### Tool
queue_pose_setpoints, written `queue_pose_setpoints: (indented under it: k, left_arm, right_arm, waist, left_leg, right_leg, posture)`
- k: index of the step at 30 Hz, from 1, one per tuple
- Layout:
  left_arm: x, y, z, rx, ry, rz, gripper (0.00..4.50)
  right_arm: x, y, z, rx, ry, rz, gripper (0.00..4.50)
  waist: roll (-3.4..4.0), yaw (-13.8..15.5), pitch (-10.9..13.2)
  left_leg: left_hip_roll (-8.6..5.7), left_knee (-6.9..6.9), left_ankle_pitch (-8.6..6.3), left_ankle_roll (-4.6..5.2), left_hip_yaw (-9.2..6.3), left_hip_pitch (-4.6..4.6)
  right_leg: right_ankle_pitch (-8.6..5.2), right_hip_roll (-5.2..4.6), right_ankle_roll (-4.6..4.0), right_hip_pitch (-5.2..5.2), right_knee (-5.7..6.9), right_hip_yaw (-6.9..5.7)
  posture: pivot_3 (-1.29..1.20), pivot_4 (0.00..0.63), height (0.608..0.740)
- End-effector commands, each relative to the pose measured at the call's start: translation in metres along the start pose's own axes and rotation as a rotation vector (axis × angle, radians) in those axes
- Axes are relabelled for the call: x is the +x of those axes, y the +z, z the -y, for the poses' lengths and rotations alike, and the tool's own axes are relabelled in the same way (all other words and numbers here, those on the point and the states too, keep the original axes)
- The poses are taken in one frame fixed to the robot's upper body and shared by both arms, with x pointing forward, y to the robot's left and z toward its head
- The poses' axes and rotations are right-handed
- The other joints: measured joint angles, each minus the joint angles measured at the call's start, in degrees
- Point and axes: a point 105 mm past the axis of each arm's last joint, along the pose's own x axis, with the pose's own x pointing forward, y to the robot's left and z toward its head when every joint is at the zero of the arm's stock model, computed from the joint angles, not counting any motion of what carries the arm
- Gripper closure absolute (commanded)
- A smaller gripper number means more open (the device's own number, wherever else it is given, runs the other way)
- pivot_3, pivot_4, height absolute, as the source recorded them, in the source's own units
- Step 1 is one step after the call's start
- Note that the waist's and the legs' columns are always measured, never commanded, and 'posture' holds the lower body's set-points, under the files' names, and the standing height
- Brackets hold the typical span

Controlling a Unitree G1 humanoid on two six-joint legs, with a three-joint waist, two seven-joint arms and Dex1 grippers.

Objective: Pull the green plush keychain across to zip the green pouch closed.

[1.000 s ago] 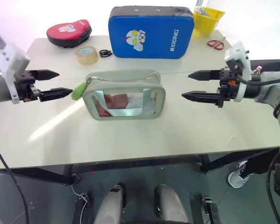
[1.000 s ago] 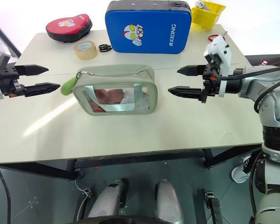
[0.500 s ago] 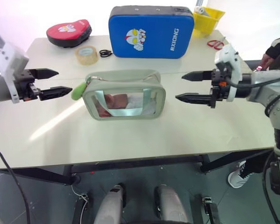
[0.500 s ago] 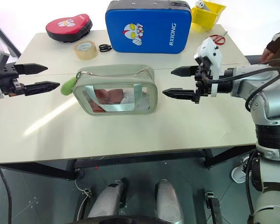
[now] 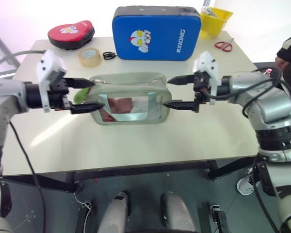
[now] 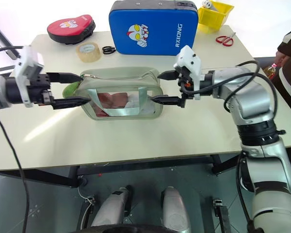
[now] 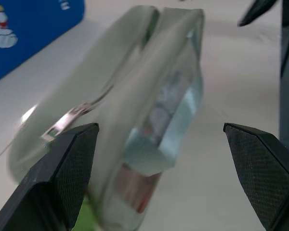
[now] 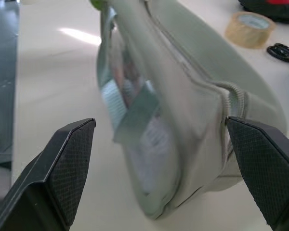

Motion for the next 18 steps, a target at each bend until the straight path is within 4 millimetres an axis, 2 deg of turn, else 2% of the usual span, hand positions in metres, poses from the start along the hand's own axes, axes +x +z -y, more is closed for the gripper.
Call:
queue_pose_setpoints:
  k: [1,4,7,9,11,14,16,18]
  left_arm:
    - [0.000,0.006,0.003,0.022,0.011,0.005,0.08]
    - [-0.006,0.003,-0.002,0.012,0.045,-0.005,0.08]
    - [-0.016,0.002,-0.012,0.003,0.101,-0.007,0.00]
    - [-0.021,0.002,-0.016,0.001,0.128,-0.011,0.00]
    - [-0.023,0.001,-0.017,-0.001,0.136,-0.012,0.00]
    - [-0.023,0.000,-0.016,0.000,0.136,-0.014,0.00]
    - [-0.024,-0.001,-0.016,0.004,0.140,-0.017,0.00]
    - [-0.034,0.000,-0.027,0.008,0.198,-0.020,0.00]
  right_arm:
    - [0.000,0.008,0.012,-0.048,-0.055,0.021,0.00]
    - [0.002,0.008,0.012,-0.044,-0.048,0.027,0.00]
    - [0.002,0.006,0.011,-0.038,-0.045,0.029,0.85]
    - [0.002,0.005,0.010,-0.037,-0.043,0.028,1.74]
    - [0.000,0.006,0.009,-0.038,-0.043,0.028,2.93]
    - [-0.002,0.008,0.006,-0.039,-0.037,0.032,4.42]
    - [-0.002,0.008,0.005,-0.037,-0.037,0.033,4.47]
    - [0.000,0.008,0.003,-0.035,-0.033,0.031,4.47]
  waist:
    - [0.00,0.0,0.0]
    - [0.00,0.0,0.0]
    - [0.00,0.0,0.0]
    - [0.00,0.0,0.0]
    - [0.00,0.0,0.0]
    - [0.00,0.0,0.0]
    - [0.00,0.0,0.0]
    - [0.00,0.0,0.0]
  left_leg:
    - [0.00,0.00,0.00,0.00,0.00,0.00]
    - [-0.01,0.00,0.00,0.00,0.00,0.00]
    - [-0.01,0.00,0.01,0.00,0.00,0.00]
    - [-0.01,0.00,0.00,0.00,0.00,0.02]
    - [-0.01,0.00,0.00,0.00,0.00,0.02]
    - [-0.01,0.00,0.00,0.00,-0.01,0.02]
    - [-0.01,0.00,0.00,0.00,-0.01,0.02]
    - [-0.01,0.01,0.00,0.00,-0.01,0.02]
  right_leg:
    - [0.00,0.00,0.00,0.00,0.00,0.00]
    - [0.00,0.00,0.00,0.01,0.00,0.00]
    - [0.00,0.00,0.00,0.00,0.02,0.00]
    - [0.00,0.01,0.00,0.00,0.03,0.00]
    - [0.00,0.01,0.00,0.00,0.03,0.00]
    - [0.00,0.01,0.00,0.00,0.03,0.00]
    - [0.00,0.01,0.00,0.00,0.03,0.00]
    - [0.00,0.00,0.00,0.00,0.03,0.00]
  posture:
    - [0.00,0.150,0.740]
    - [0.00,0.150,0.740]
    - [0.00,0.150,0.740]
    - [0.00,0.150,0.740]
    - [0.00,0.150,0.740]
    - [0.00,0.150,0.740]
    - [0.00,0.150,0.740]
    - [0.00,0.150,0.740]
